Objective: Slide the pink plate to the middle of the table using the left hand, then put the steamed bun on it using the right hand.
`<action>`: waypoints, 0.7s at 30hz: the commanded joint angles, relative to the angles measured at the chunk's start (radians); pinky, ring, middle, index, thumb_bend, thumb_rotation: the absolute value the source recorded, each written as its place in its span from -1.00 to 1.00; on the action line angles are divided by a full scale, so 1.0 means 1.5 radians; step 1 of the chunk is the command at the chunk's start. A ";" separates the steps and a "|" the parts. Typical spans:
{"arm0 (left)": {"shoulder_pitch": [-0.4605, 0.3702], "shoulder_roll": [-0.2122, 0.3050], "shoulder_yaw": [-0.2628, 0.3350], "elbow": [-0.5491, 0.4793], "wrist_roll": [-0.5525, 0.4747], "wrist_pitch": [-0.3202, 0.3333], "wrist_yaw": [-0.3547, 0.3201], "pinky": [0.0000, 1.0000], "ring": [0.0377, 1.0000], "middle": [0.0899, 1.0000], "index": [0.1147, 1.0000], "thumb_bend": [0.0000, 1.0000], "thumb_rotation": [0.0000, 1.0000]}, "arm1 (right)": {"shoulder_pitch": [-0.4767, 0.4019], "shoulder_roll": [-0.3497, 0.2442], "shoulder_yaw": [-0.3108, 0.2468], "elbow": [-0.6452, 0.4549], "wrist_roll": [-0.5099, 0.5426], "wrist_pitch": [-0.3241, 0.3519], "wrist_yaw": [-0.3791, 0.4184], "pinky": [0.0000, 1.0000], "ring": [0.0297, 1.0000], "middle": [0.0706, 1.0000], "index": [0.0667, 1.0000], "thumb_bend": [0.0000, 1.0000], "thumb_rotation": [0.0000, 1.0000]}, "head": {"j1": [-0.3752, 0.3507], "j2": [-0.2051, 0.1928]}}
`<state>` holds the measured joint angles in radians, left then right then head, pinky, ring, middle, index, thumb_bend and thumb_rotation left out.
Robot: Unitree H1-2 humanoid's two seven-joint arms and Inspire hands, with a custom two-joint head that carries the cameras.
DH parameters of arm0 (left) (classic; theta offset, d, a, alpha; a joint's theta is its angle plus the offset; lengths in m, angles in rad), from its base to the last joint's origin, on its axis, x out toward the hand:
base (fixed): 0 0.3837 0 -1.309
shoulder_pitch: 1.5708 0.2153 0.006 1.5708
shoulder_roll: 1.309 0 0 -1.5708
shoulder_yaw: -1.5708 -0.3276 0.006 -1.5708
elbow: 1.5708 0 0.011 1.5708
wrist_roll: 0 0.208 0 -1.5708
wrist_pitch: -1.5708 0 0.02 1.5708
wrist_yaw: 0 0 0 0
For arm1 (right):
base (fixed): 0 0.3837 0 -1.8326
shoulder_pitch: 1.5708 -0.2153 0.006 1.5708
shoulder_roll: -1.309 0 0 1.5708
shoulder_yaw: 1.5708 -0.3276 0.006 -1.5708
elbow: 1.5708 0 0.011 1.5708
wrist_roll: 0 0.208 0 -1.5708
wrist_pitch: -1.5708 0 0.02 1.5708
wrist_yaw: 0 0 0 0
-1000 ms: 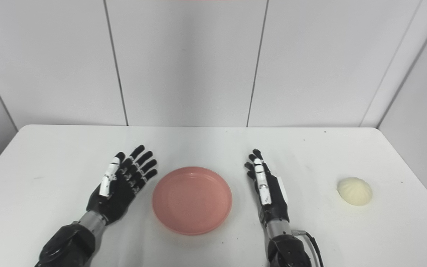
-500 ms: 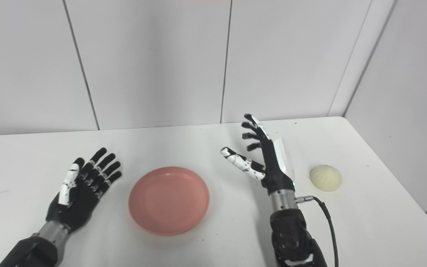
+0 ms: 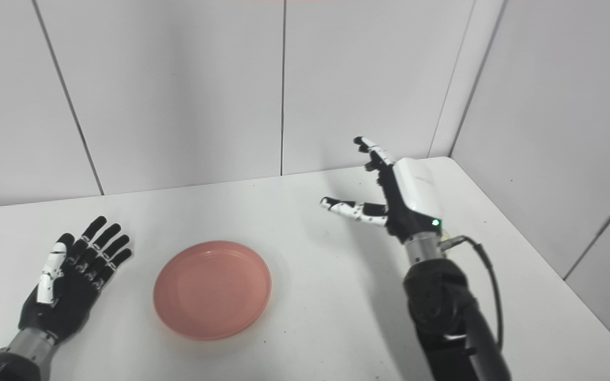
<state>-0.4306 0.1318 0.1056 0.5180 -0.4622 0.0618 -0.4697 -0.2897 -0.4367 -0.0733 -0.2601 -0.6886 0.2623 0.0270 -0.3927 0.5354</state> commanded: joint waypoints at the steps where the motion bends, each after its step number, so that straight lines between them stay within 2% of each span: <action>1: 0.065 0.013 -0.001 0.074 0.023 0.030 0.014 0.82 0.81 0.84 0.83 -0.01 0.86 | -0.002 -0.037 -0.017 0.000 -0.018 0.004 -0.004 0.18 0.45 0.65 0.65 0.73 0.08 | -0.006 0.000; 3: 0.063 0.017 0.000 0.083 0.024 0.026 0.008 0.81 0.81 0.84 0.83 -0.01 0.86 | 0.007 -0.055 -0.024 0.012 -0.028 0.006 -0.007 0.24 0.48 0.63 0.63 0.77 0.06 | -0.010 0.000; 7: 0.056 0.025 0.002 0.108 0.024 0.012 -0.003 0.79 0.80 0.82 0.82 0.01 0.85 | 0.019 -0.075 -0.035 0.025 -0.041 0.014 -0.011 0.22 0.46 0.59 0.59 0.81 -0.02 | -0.025 0.001; 10: 0.050 0.031 0.008 0.126 0.019 0.009 -0.011 0.76 0.77 0.80 0.81 0.00 0.83 | 0.030 -0.099 -0.048 0.025 -0.033 0.037 0.018 0.17 0.44 0.59 0.60 0.77 -0.13 | -0.036 0.003; 14: 0.044 0.037 0.015 0.144 0.016 0.006 -0.023 0.77 0.78 0.80 0.80 0.00 0.83 | 0.040 -0.126 -0.052 0.013 -0.047 0.079 0.067 0.21 0.45 0.58 0.60 0.73 -0.17 | -0.045 0.006; 21: 0.040 0.044 0.022 0.151 0.012 0.010 -0.026 0.75 0.75 0.78 0.78 -0.02 0.80 | 0.058 -0.154 -0.059 0.001 -0.037 0.113 0.114 0.19 0.43 0.55 0.54 0.78 -0.10 | -0.057 0.011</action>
<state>-0.4853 0.1903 0.1389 0.6432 -0.4761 0.0240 -0.5395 -0.1847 -0.6345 -0.1423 -0.2261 -0.7465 0.4113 0.1953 -0.4785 0.5507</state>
